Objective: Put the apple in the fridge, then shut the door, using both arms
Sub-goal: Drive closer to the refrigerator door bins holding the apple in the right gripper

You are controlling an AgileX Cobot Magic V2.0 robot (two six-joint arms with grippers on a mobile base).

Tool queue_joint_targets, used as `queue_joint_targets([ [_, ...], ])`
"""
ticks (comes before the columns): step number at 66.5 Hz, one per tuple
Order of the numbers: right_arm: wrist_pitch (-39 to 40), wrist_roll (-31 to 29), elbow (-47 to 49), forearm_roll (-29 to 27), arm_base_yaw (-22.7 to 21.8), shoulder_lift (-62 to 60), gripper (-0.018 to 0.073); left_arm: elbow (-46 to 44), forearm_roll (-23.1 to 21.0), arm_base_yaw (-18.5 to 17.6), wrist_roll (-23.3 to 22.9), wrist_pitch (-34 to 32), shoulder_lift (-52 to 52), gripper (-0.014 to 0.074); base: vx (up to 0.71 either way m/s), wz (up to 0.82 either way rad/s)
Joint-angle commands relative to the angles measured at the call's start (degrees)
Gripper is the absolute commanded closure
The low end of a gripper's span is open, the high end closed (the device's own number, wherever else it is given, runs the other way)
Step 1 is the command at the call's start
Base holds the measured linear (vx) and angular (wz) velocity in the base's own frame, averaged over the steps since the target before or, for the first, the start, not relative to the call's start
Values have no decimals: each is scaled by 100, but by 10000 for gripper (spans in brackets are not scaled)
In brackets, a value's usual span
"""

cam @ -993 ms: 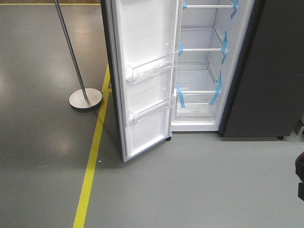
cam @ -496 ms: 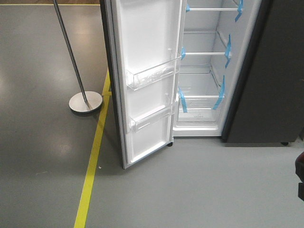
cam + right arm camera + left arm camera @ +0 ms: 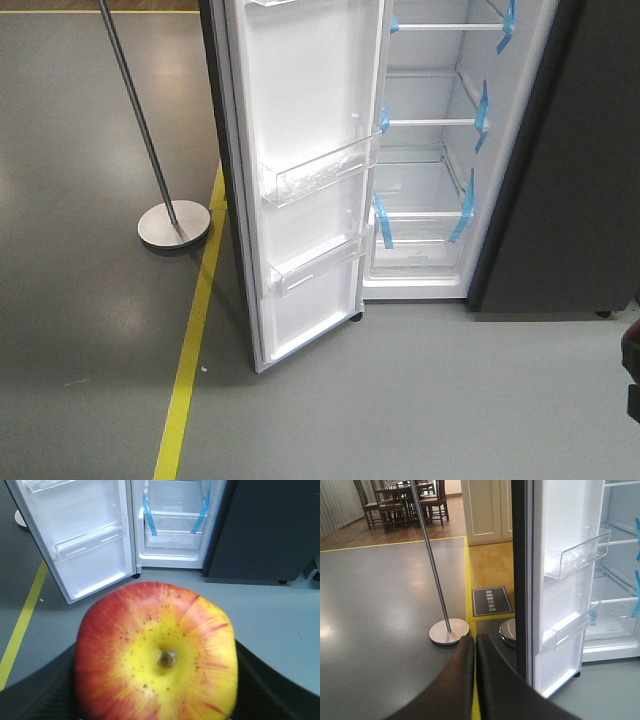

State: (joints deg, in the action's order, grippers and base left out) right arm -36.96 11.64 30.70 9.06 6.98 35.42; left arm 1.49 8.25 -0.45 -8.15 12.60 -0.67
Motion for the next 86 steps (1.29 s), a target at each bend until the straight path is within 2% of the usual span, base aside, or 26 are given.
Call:
queue_joint_targets([
  [1,407,-72,170,87,8,33,406,108,-30,-35,-23,-412,-80,602,11,-3],
  [86,420,-72,170,87,8,33,406,108,-30,-35,-23,-412,-80,602,9,-2],
])
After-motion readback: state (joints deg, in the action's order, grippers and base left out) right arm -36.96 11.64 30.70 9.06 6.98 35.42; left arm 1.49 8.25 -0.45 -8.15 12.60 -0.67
